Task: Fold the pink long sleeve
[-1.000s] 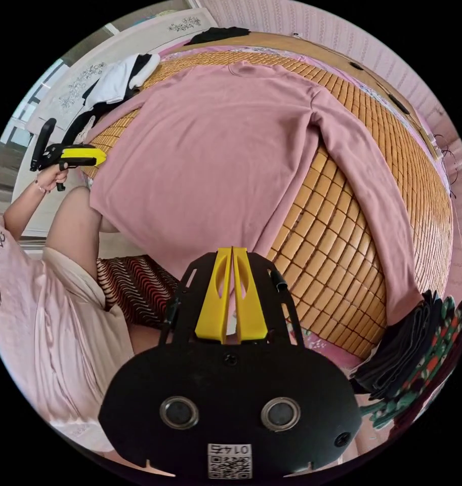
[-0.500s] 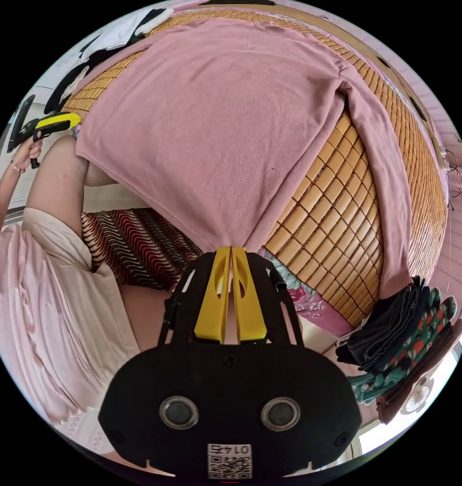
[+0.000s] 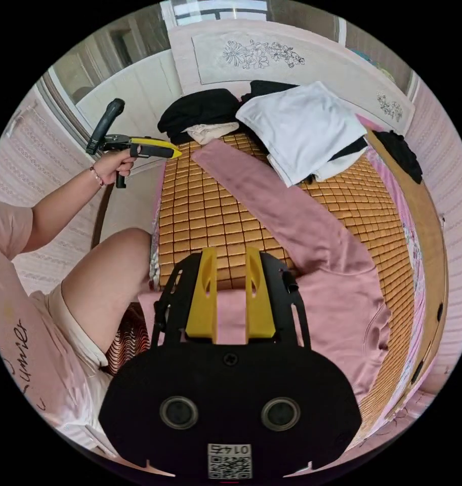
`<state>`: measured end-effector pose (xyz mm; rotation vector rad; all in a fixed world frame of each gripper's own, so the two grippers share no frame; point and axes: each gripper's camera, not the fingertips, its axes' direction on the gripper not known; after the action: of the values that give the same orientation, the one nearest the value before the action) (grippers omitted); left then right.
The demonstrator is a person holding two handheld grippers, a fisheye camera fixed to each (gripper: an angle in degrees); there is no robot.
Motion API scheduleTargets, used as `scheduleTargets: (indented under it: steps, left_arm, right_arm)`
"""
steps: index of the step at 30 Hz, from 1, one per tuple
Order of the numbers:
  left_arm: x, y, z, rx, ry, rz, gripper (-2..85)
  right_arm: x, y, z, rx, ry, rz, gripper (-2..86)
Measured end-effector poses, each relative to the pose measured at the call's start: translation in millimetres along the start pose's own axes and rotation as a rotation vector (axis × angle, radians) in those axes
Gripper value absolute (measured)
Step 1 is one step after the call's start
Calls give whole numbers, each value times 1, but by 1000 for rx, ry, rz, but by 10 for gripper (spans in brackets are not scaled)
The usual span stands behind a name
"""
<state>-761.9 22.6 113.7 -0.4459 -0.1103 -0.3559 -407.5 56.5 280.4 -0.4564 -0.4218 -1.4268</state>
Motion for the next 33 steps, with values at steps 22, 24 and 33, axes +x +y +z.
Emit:
scheduleTargets:
  steps: [22,24,33]
  left_arm:
    - [-13,39,19,134,41,30,41]
    - [3,50,-3,209,124,71,40]
    - [186,98,-92,464,681,497,41]
  right_arm:
    - [-46,-168,103,-99,218,-107,-5]
    - [-41,-132,72,3,176,-48,-7]
    - [2,159,-142,500,190,387,-1]
